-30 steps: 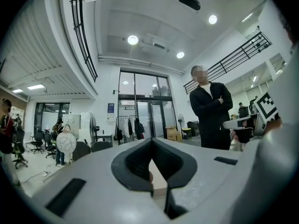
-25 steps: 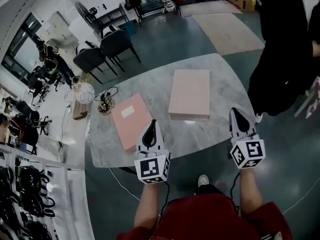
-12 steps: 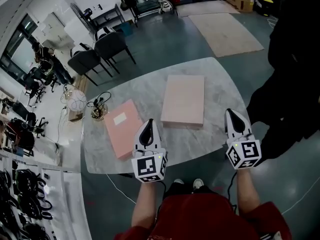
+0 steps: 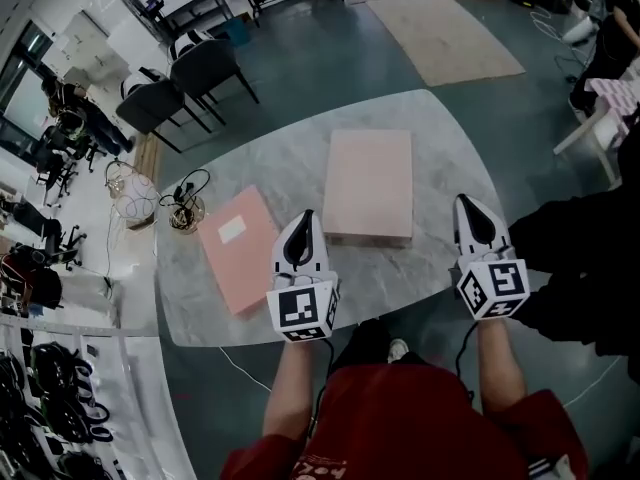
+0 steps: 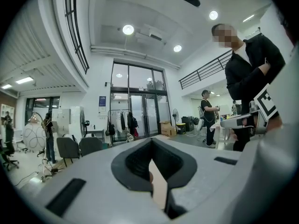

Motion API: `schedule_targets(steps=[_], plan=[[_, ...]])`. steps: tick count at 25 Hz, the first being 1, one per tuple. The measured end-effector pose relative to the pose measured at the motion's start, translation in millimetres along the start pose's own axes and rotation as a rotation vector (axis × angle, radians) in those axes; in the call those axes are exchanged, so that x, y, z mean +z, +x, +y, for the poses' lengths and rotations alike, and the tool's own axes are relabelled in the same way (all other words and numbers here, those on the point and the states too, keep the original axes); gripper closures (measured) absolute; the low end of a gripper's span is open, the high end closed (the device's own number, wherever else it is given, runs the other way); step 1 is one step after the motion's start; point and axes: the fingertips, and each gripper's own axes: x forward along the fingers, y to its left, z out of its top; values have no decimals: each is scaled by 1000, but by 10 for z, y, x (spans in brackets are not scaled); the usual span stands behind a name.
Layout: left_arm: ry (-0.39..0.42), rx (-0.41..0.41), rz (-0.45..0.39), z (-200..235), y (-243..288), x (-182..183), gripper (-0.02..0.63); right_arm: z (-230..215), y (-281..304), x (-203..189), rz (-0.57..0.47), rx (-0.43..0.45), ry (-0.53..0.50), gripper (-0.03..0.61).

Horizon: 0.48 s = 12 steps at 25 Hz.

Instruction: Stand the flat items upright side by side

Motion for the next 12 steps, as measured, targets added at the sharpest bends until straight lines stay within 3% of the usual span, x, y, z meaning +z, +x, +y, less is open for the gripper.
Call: schedule_targets(steps=[12], plan=[[7, -88, 81, 232, 803, -420, 611, -51, 703, -352, 82, -41, 17, 580]])
